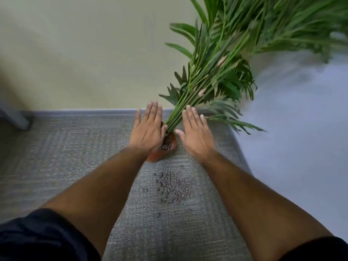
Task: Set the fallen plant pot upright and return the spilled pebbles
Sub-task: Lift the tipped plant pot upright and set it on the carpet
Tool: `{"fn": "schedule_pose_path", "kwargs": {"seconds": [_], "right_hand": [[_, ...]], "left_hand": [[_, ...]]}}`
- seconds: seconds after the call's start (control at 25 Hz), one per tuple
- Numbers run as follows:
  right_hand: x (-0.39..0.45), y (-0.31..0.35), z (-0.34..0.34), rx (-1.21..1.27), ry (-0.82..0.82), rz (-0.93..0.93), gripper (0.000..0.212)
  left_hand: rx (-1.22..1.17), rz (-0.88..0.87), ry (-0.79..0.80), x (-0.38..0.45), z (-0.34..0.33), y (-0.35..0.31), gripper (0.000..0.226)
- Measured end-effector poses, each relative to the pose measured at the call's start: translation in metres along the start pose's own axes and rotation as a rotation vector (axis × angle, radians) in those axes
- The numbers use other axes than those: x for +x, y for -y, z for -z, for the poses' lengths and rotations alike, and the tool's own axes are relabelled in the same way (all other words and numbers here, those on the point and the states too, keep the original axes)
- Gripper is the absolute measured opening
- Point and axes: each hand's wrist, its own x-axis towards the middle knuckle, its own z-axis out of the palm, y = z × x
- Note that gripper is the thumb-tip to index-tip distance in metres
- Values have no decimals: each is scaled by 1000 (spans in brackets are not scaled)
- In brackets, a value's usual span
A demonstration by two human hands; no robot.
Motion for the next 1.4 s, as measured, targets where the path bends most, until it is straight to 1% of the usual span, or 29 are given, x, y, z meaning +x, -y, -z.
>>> {"fn": "schedule_pose_path", "kwargs": {"seconds": [0.12, 0.32, 0.52, 0.68, 0.8, 0.88, 1.0, 1.08, 1.16, 1.28, 1.4], "right_hand": [[-1, 2, -35, -47, 22, -6, 74], [0, -1, -81, -61, 116, 61, 71], [-8, -5, -125, 70, 222, -75, 59], [-6, -2, -162, 165, 252, -170, 60], [4, 3, -183, 293, 284, -296, 57], [11, 2, -199, 405, 274, -441, 51], [23, -1, -229, 608, 268, -738, 41], [33, -6, -250, 879, 273, -937, 34], [36, -4, -266, 1209, 269, -1098, 33], [43, 0, -278, 1583, 251, -1214, 35], [53, 5, -284, 1850, 227, -1201, 40]], "left_hand": [[54, -10, -7, -5, -33, 8, 69], [1, -15, 17, -8, -79, 24, 66], [-67, 43, 51, -10, -126, 41, 65], [-116, 59, 87, -3, -149, 66, 65], [-214, 142, 72, -3, -163, 77, 64], [-281, 200, 50, -2, -170, 84, 64], [-417, 323, 47, 4, -180, 89, 63], [-548, 427, 26, 9, -186, 88, 62], [-702, 523, -5, 14, -192, 87, 60], [-968, 620, -15, 24, -203, 88, 61], [-1122, 655, -34, 33, -214, 83, 61]]}}
